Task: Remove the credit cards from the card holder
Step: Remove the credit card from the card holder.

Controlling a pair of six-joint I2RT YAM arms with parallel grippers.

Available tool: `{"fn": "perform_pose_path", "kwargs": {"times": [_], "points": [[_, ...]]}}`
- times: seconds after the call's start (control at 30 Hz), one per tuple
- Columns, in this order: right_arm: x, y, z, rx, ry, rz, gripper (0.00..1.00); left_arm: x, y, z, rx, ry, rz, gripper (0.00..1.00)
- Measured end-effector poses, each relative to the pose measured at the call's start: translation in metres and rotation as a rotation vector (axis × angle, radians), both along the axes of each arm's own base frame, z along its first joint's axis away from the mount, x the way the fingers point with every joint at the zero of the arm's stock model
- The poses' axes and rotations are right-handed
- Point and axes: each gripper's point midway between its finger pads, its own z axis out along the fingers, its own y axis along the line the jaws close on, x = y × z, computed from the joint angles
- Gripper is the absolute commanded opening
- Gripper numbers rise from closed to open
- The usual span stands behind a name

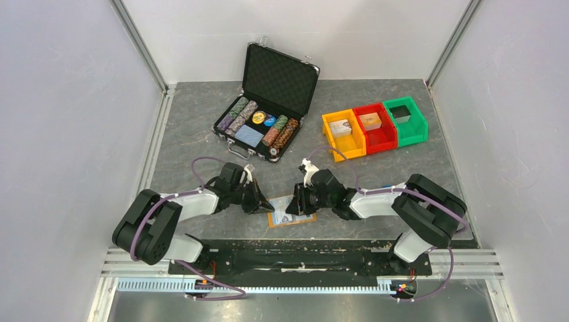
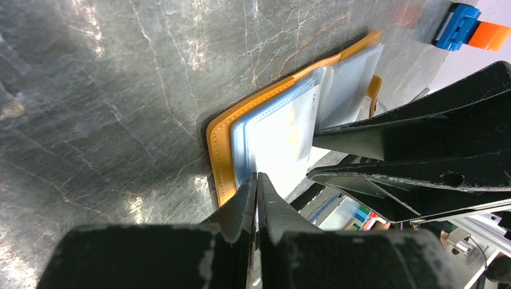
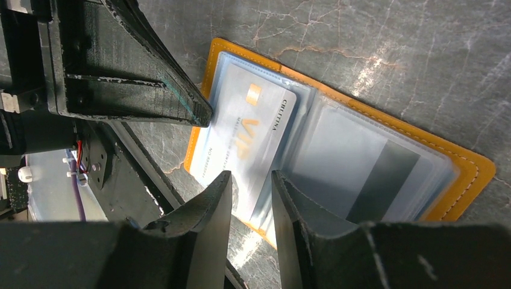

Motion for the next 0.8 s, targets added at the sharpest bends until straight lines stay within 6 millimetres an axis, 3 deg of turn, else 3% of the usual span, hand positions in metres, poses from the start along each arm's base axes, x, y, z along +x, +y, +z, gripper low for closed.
{"fn": "perform_pose_path", "kwargs": {"times": [0.8], "points": [[-0.0035, -0.0009, -0.0002, 0.108, 0.062, -0.017, 0.25, -0.0006, 0.0009, -0.0023, 0.001, -0.007, 0.002, 0.08]]}}
